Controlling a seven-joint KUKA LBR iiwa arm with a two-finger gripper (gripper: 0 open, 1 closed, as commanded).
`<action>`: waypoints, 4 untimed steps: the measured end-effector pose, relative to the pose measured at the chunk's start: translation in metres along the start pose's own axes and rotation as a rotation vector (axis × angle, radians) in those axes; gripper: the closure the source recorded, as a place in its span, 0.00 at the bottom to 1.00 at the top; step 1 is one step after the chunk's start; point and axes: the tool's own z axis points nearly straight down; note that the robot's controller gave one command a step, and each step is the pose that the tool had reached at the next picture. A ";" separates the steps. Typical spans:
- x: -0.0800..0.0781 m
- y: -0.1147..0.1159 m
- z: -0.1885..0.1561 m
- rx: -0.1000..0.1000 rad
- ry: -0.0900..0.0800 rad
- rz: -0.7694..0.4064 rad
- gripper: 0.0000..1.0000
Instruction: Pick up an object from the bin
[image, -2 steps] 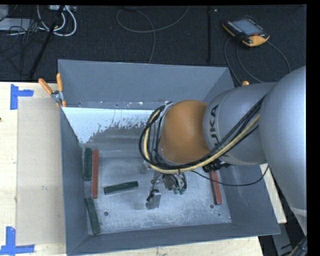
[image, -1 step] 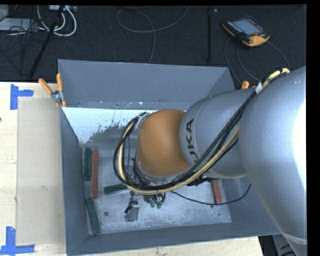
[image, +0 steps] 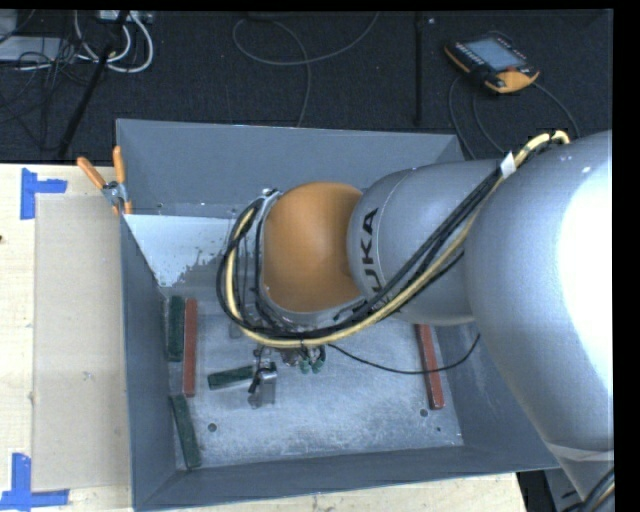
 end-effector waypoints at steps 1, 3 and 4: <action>0.004 0.004 0.050 0.001 0.008 0.061 0.00; 0.003 -0.008 0.047 0.000 0.003 0.066 1.00; 0.004 -0.008 0.043 0.000 0.005 0.066 1.00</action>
Offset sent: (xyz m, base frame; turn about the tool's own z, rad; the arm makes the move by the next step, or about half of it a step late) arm -0.0019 -0.0084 -0.0465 0.0646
